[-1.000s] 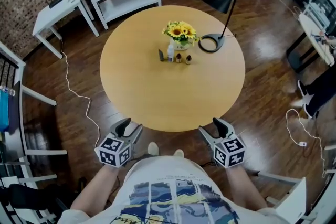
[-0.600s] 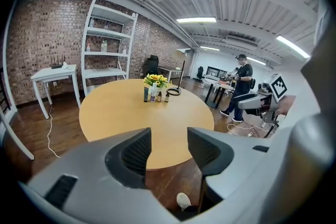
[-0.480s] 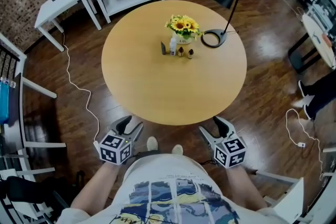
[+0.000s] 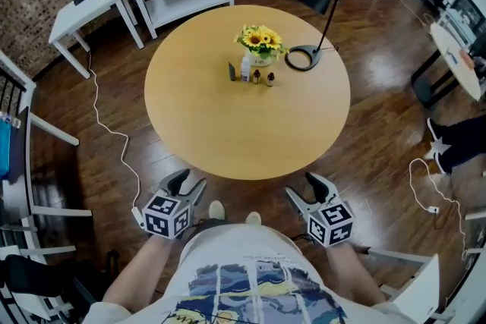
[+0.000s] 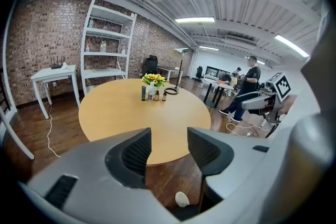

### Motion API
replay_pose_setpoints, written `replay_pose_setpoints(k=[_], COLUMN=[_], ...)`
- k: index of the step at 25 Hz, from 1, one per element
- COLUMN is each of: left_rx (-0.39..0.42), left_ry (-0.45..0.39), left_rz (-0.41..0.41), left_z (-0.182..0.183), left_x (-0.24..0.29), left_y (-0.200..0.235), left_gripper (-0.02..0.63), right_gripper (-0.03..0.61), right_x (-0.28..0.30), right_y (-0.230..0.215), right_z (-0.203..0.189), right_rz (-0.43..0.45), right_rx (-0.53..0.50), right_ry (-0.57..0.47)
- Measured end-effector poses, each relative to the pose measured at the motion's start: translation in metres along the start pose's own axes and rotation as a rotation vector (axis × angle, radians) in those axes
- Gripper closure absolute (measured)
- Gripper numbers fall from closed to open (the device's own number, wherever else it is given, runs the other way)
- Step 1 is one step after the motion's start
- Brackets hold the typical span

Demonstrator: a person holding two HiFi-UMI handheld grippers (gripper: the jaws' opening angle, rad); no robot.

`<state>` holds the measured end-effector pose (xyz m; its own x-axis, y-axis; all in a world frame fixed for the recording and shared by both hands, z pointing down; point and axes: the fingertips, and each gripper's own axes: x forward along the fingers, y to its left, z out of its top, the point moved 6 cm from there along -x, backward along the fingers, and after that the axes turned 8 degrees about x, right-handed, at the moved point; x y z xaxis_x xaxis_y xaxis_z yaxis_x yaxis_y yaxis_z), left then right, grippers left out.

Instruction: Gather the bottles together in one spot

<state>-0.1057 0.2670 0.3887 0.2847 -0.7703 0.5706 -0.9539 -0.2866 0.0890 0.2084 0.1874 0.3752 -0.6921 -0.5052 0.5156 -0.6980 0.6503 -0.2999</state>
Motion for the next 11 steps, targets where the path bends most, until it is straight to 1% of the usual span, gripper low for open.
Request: replay_pose_setpoints(k=[3,11], left_rx=[0.002,0.014], left_ry=[-0.006,0.012], left_rz=[0.0,-0.009], left_z=[-0.001,-0.002], left_x=[-0.003,-0.005], left_y=[-0.003,-0.018], left_gripper=[0.422,0.422], right_gripper=[0.291,0.29], right_x=[-0.006,-0.021], right_y=[0.001,-0.002], right_z=[-0.002,-0.005], right_rz=[-0.006,-0.011], right_rx=[-0.002,0.008], right_ry=[-0.007,-0.018])
